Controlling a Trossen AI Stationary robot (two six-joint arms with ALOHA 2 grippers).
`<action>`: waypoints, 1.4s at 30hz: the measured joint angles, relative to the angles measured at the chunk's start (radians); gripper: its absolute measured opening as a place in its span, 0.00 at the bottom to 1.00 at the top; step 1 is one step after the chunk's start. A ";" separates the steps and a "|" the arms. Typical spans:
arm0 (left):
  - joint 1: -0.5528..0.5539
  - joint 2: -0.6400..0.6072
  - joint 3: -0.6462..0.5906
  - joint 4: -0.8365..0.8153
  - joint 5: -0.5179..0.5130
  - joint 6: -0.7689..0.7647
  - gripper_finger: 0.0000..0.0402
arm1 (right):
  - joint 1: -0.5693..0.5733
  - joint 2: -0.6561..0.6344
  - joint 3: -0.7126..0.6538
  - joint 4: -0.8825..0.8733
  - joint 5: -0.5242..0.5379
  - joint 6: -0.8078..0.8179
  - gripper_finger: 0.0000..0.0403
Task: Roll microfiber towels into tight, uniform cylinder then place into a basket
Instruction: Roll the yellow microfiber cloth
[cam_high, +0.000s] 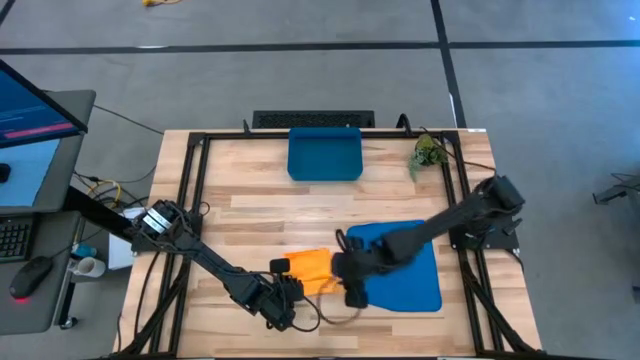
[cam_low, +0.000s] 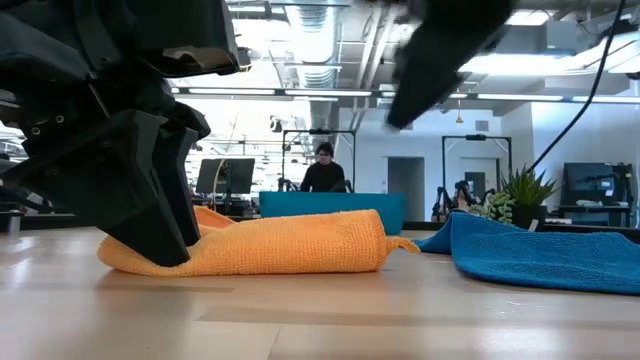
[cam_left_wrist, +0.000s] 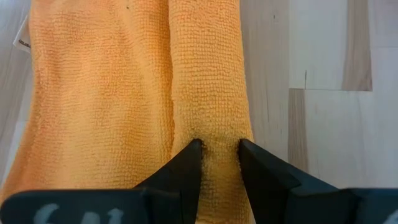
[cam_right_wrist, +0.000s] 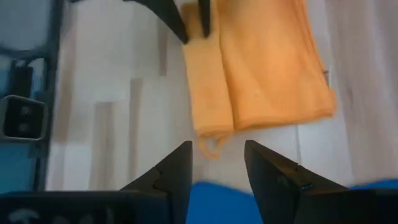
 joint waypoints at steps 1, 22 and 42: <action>0.000 0.000 0.000 0.000 0.000 0.000 0.26 | 0.026 -0.014 0.000 -0.010 0.044 0.011 0.42; 0.000 0.001 0.003 0.003 -0.007 -0.010 0.26 | 0.268 0.209 0.003 0.187 0.605 -0.313 0.45; -0.001 0.001 0.003 0.006 -0.009 -0.008 0.26 | 0.181 0.294 0.005 0.328 0.462 -0.455 0.53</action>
